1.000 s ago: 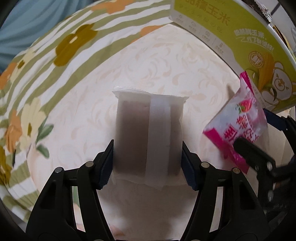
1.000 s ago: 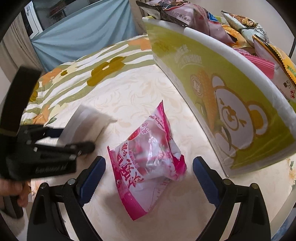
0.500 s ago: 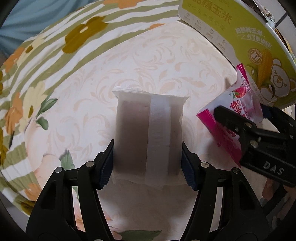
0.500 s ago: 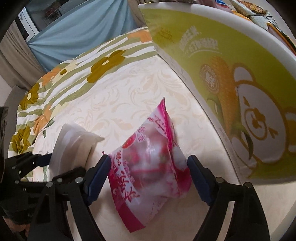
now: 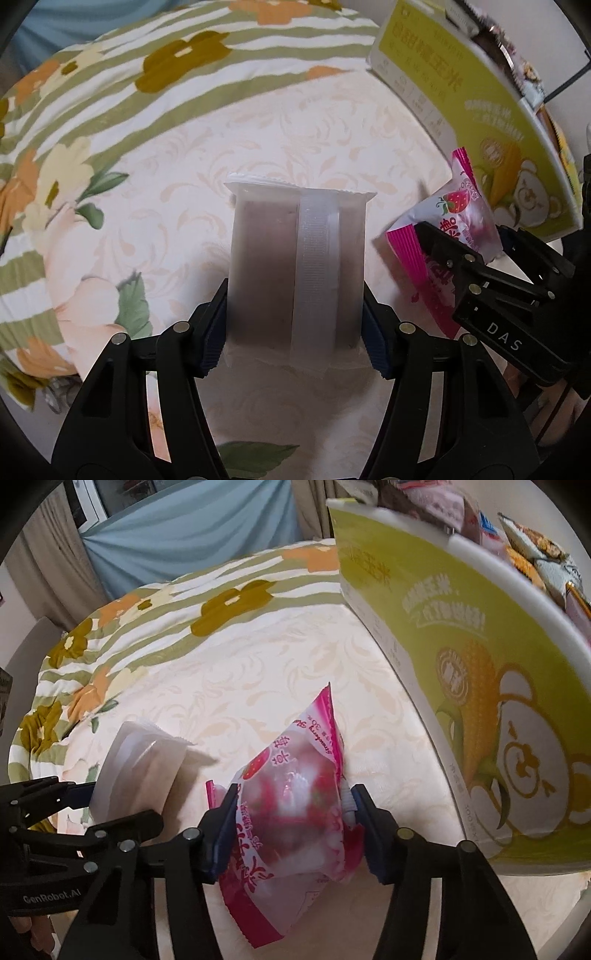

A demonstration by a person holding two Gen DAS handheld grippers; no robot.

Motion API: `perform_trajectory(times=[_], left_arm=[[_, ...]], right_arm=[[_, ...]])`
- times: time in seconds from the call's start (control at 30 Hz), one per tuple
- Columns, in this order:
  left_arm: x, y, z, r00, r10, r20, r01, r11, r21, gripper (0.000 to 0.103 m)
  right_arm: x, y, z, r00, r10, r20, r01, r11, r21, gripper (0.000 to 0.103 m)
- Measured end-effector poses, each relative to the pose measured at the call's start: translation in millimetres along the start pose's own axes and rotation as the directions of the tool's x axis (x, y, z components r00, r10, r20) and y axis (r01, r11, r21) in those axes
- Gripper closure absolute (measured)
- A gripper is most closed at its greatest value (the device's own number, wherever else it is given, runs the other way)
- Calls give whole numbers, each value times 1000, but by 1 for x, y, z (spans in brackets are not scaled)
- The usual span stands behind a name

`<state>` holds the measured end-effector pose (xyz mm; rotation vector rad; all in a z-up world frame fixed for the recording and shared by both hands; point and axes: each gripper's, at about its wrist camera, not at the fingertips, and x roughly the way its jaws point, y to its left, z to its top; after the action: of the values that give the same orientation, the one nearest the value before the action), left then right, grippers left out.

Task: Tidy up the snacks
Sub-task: 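Carry the cake and pink bag into the box and open both tools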

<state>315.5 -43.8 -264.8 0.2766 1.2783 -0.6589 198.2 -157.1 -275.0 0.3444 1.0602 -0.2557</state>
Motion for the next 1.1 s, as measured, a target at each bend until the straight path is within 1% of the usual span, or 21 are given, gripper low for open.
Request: perform_trajectory(times=[0.1,0.17,0.27,0.3,0.37,0.4,0.57,0.67,0.7,0.77,0.83,0.9,0.97,1.0,1.1], left_arm=[[-15,0,3,1000,-8,28,8,1000,-2,44],[-29,-2,7,998,-17,53,17,1000,-7,44],[-56,-7,13,995,-15,98,16,1000,-4,44],[-70,-12,16,993,-10,122,10,1000,2,44],[-85,-18,21,988,-6,152,5,1000,4,44],[-98,-24,24,984,-5,176,4,1000,6,44],[-131,-59,39,971,2,241,-4,1000,7,44],[-139,-89,49,962,-2,272,5,1000,-9,44],[-141,-104,54,960,-10,281,16,1000,-18,44],[-141,-123,60,957,-40,286,51,998,-33,44],[-137,-150,68,953,-63,295,79,996,-42,44],[-127,-177,77,954,-64,292,81,996,-47,44],[-117,-194,83,955,-69,288,90,994,-57,44],[-109,-209,86,957,-65,283,88,994,-69,44],[-91,-235,91,961,-42,274,70,993,-92,44]], right_arm=[[-16,6,6,998,-35,51,36,999,-33,49],[-28,9,11,996,-36,80,40,998,-50,49],[-51,13,18,993,-23,119,32,997,-67,49],[-60,13,20,991,-14,133,23,997,-70,49],[-82,13,27,986,6,168,8,997,-82,49],[-91,13,30,983,13,185,3,996,-87,49],[-135,-3,45,962,47,267,-19,994,-107,49],[-159,-27,54,952,78,296,-47,993,-112,49],[-167,-39,58,949,87,303,-54,992,-115,49],[-175,-57,64,950,96,296,-61,990,-125,49],[-184,-85,69,953,108,284,-74,989,-126,49],[-187,-111,72,957,107,269,-76,990,-122,49],[-192,-133,73,958,100,267,-72,991,-114,49],[-194,-148,73,960,102,261,-75,991,-110,49],[-199,-180,74,961,97,257,-71,992,-109,49]])
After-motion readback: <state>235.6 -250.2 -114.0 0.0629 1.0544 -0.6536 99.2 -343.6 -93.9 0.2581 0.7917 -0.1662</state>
